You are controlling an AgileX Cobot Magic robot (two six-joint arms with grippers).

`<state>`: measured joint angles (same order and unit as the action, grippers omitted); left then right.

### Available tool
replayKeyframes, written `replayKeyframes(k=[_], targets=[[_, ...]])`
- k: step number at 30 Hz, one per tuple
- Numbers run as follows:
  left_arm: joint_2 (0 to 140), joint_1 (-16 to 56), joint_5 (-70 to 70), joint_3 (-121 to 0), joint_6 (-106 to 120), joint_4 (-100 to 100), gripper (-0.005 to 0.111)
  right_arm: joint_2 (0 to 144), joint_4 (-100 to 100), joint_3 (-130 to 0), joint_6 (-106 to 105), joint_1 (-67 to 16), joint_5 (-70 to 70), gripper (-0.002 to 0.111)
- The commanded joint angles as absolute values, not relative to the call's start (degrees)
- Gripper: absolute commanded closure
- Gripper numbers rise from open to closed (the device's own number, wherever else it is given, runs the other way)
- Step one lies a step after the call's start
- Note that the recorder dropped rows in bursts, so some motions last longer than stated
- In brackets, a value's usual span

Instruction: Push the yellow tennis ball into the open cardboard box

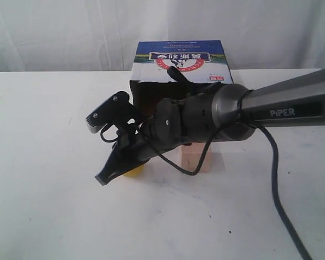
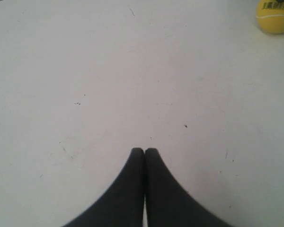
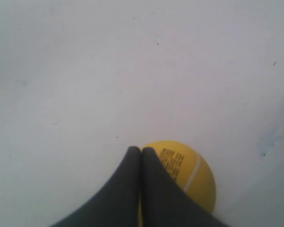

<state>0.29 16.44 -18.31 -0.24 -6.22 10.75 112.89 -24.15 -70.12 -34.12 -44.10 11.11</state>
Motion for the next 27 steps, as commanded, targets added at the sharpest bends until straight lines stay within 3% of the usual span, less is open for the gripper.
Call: replayKeyframes(k=[1, 27], targets=[[0.0, 16.7, -18.9, 0.0, -6.1, 10.8, 0.107, 113.4, -20.8, -70.1, -34.3, -43.9, 10.0, 0.108], [0.0, 16.7, -18.9, 0.0, -6.1, 10.8, 0.107, 113.4, -19.6, -70.1, -34.6, -39.8, 5.5, 0.108]])
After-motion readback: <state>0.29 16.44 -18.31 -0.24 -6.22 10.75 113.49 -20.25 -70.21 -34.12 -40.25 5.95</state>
